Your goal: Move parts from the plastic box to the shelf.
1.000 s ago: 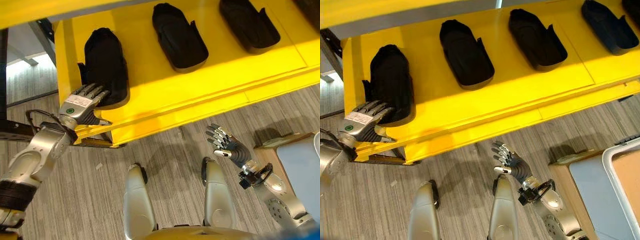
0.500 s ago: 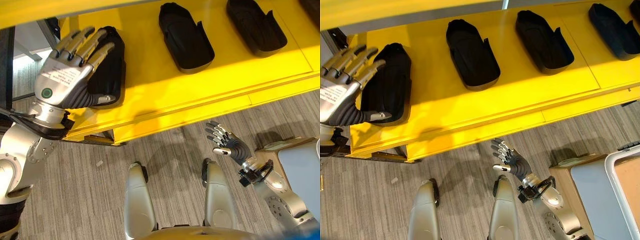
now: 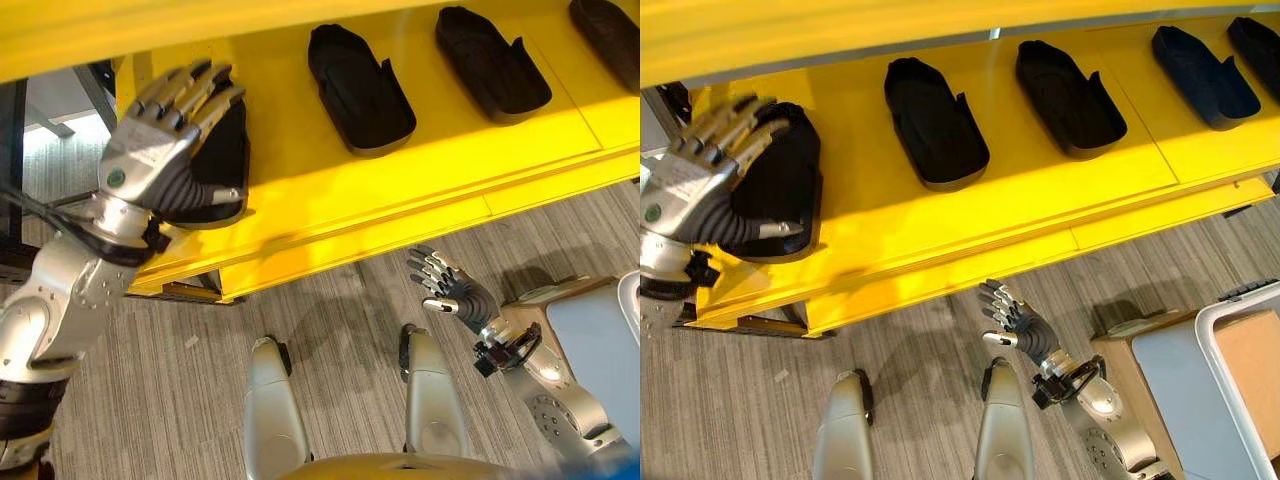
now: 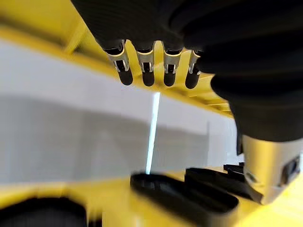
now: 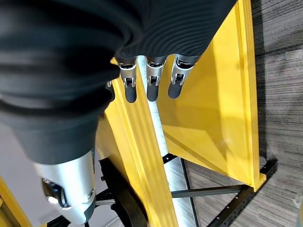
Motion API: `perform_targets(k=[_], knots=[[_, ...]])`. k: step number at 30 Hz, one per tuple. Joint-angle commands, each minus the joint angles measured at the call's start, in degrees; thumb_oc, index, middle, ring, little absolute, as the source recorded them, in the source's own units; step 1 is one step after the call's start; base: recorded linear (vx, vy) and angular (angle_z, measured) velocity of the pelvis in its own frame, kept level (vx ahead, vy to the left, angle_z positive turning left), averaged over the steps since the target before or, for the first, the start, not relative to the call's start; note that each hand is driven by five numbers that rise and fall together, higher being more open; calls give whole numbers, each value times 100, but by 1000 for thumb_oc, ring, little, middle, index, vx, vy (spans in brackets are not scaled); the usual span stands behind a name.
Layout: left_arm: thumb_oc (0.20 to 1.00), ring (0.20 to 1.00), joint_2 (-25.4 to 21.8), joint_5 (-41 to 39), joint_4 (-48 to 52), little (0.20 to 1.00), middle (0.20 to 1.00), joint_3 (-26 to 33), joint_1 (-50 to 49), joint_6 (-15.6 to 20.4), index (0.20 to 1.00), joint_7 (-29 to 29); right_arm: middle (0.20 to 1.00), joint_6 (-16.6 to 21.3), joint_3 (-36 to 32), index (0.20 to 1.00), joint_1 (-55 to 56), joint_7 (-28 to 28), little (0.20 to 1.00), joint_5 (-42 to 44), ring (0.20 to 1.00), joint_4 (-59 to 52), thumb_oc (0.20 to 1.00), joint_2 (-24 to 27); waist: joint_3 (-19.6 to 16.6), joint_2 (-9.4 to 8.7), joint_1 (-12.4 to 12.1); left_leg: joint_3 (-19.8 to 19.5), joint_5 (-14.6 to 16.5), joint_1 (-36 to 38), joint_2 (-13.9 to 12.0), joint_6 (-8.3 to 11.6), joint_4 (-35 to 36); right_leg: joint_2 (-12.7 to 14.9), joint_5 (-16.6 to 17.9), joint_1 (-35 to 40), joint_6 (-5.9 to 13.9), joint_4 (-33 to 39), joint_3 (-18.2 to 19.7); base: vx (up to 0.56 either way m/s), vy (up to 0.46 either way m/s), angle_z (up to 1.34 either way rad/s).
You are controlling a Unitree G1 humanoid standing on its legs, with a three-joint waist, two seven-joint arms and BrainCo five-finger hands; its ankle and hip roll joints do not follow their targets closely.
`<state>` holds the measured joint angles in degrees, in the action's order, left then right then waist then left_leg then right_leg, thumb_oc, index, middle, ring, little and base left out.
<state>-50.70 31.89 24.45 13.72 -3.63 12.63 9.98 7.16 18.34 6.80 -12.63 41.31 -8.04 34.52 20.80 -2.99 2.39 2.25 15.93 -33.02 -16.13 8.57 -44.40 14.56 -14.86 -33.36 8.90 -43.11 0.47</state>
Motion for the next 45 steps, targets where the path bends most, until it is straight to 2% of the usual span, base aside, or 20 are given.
perform_targets(k=[1,11,27,45], knots=[[1000,1000,-68,-400,388,1000,1000,149,-155,275,1000,351,1000,502,-157,1000,-143,83,1000,-44,1000,-293,1000,-43,-98,12,-24,-313,-619,175,-88,-46,382,101,353,40,-91,-247,355,1,-11,4],[1000,1000,-190,-365,-75,1000,1000,-306,-824,490,1000,544,1000,728,-109,1000,-181,240,1000,-53,1000,-383,1000,103,15,-1,-74,-352,-700,192,-51,-83,423,141,417,114,-82,-207,292,4,-7,4],[1000,1000,-437,-120,-607,1000,1000,-751,-1074,421,1000,473,1000,837,-103,1000,-149,400,1000,2,1000,-355,1000,253,91,-19,-96,-384,-631,206,-33,-97,356,196,378,147,-51,-247,277,0,0,0],[1000,1000,-321,71,-1271,1000,1000,-982,-1123,239,1000,336,1000,797,-86,1000,-195,468,1000,15,1000,-293,1000,221,142,-9,-123,-374,-612,184,-16,-118,305,211,358,134,-50,-281,285,0,0,0]])
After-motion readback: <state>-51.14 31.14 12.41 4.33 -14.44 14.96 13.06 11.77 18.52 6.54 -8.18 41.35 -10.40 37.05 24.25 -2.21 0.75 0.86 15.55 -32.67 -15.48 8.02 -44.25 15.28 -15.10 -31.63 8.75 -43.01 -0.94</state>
